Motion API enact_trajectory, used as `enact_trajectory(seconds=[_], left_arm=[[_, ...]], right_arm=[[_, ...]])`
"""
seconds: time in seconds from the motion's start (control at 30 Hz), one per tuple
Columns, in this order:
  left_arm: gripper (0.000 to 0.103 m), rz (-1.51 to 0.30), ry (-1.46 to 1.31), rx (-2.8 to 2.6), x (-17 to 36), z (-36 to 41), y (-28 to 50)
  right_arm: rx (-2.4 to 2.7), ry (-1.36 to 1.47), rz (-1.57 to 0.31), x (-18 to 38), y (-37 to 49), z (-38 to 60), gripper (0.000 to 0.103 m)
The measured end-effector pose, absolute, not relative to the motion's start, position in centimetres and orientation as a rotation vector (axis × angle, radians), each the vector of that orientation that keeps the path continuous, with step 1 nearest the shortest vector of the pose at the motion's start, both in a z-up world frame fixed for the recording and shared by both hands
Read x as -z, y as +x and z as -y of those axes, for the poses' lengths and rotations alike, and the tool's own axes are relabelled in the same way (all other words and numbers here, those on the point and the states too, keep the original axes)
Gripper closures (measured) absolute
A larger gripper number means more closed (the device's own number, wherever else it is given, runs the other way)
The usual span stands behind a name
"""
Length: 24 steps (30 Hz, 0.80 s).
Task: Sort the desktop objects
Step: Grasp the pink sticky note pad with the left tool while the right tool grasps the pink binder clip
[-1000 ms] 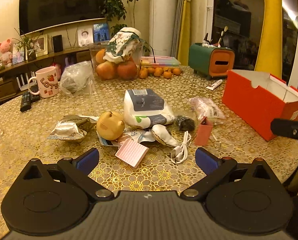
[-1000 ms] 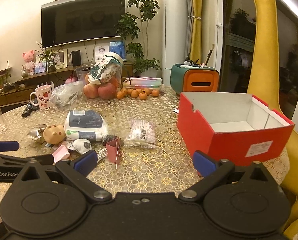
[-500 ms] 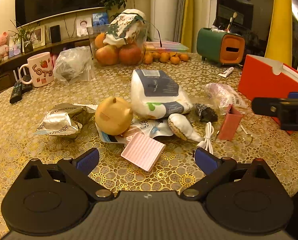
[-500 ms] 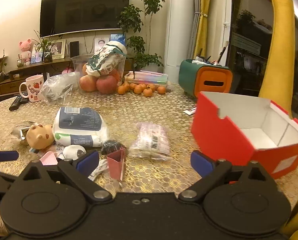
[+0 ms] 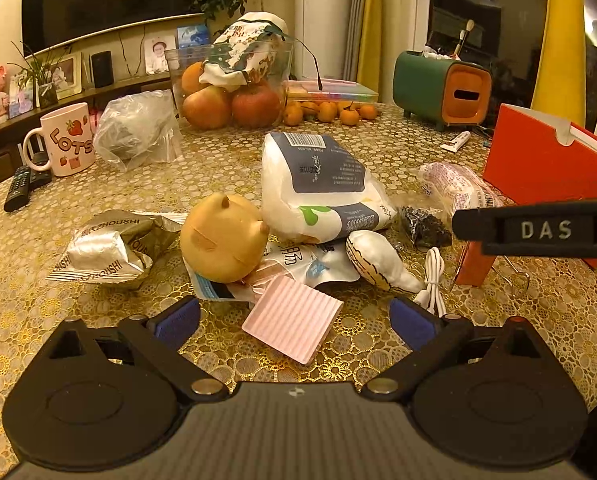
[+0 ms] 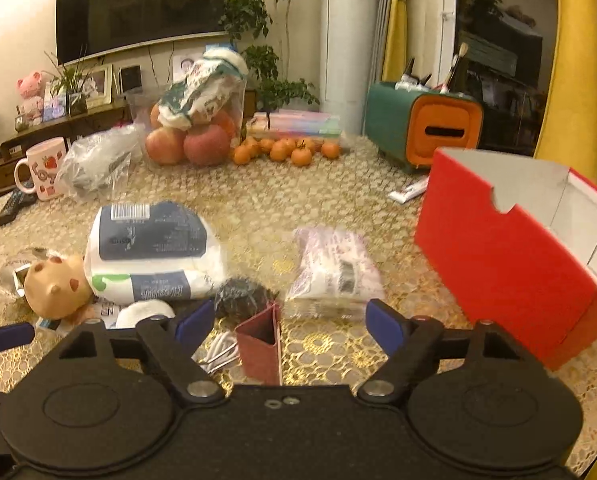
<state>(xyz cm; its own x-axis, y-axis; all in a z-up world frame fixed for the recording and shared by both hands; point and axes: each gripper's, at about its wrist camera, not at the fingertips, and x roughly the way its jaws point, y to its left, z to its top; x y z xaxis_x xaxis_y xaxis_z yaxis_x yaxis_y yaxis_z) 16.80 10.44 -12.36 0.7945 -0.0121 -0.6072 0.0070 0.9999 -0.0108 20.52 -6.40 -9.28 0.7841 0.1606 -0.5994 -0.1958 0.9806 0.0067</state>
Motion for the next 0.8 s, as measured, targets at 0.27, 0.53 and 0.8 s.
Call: enact_trajectory(seconds=[0.27, 0.53, 0.8], left_arm=[[0.012, -0.674, -0.027, 0.021, 13.0, -10.7, 17.2], [0.019, -0.673, -0.024, 0.024, 13.3, -10.7, 17.6], [0.048, -0.661, -0.015, -0.011, 13.1, -10.8, 17.3]], right_arm=[[-0.208, -0.029, -0.694, 10.4, 20.5, 6.3, 0.037], [-0.232, -0.015, -0.715, 10.7, 20.4, 6.2, 0.043], [-0.272, 0.007, -0.738, 10.9, 20.3, 6.2, 0.065]])
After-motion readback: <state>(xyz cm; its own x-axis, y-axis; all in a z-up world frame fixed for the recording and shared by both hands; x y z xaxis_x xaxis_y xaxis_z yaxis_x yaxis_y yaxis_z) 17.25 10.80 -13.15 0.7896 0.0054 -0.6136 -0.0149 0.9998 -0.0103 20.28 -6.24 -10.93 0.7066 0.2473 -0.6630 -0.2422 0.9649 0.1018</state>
